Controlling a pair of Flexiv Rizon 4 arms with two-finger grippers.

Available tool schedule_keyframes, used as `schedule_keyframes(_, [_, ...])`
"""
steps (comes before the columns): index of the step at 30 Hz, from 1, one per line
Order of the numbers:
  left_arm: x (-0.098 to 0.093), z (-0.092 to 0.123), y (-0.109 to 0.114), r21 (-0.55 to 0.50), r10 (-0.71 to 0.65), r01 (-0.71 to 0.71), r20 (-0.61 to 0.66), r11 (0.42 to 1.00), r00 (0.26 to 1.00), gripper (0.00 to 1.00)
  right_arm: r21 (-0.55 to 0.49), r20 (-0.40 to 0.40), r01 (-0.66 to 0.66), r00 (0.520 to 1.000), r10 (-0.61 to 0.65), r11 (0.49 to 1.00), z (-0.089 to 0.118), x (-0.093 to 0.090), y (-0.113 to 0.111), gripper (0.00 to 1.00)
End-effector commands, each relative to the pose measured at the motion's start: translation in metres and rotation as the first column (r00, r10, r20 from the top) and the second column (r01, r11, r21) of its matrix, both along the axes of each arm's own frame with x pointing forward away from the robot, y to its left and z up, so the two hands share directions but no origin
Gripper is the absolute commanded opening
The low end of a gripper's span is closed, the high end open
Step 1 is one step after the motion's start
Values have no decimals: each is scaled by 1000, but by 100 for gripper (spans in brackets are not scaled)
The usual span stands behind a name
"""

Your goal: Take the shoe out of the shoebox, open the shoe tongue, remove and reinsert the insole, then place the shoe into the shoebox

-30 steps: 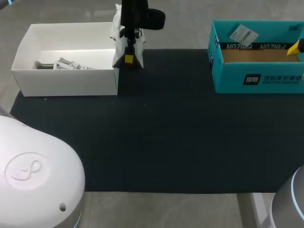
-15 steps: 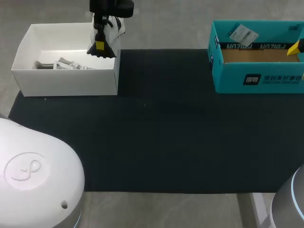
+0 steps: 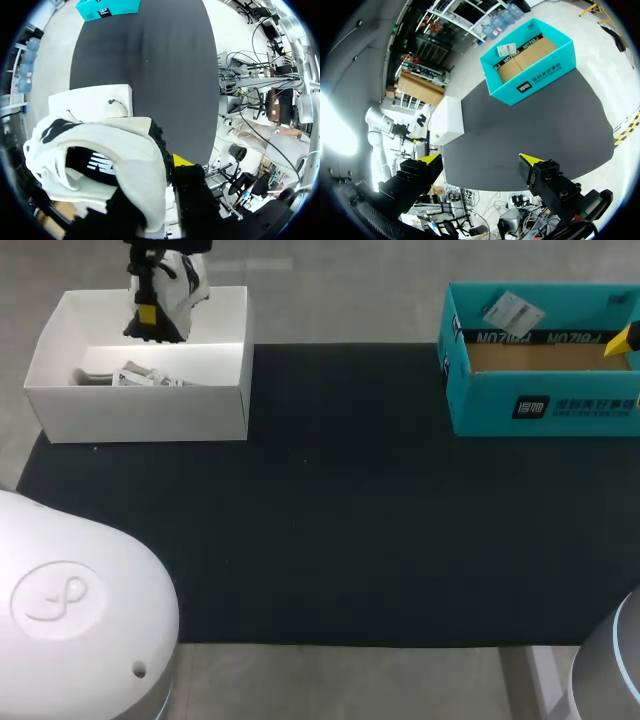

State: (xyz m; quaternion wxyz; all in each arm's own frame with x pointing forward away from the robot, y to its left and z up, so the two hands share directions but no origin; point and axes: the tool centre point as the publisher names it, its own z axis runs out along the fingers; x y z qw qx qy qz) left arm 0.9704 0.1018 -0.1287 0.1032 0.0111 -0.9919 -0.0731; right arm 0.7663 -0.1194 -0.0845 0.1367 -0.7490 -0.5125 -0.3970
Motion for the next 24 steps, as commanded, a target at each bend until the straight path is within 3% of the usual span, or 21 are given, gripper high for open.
schedule_keyframes(1, [6, 3, 8, -22, 5, -6, -19, 1000, 1000, 0, -1, -2, 1, 1000, -1, 1000, 0, 1, 1, 100])
schedule_keyframes(13, [6, 3, 8, -22, 5, -6, -19, 1000, 1000, 0, -1, -2, 1, 1000, -1, 1000, 0, 1, 1, 100])
schedule_keyframes(15, [6, 3, 6, -91, -42, 41, -6, 995, 999, 0, -1, -2, 1, 1000, -1, 1000, 0, 1, 1, 100])
schedule_keyframes(24, [55, -9, 68, -77, -84, 91, 84, 993, 993, 0, -1, -2, 1, 1000, -1, 1000, 0, 1, 1, 100])
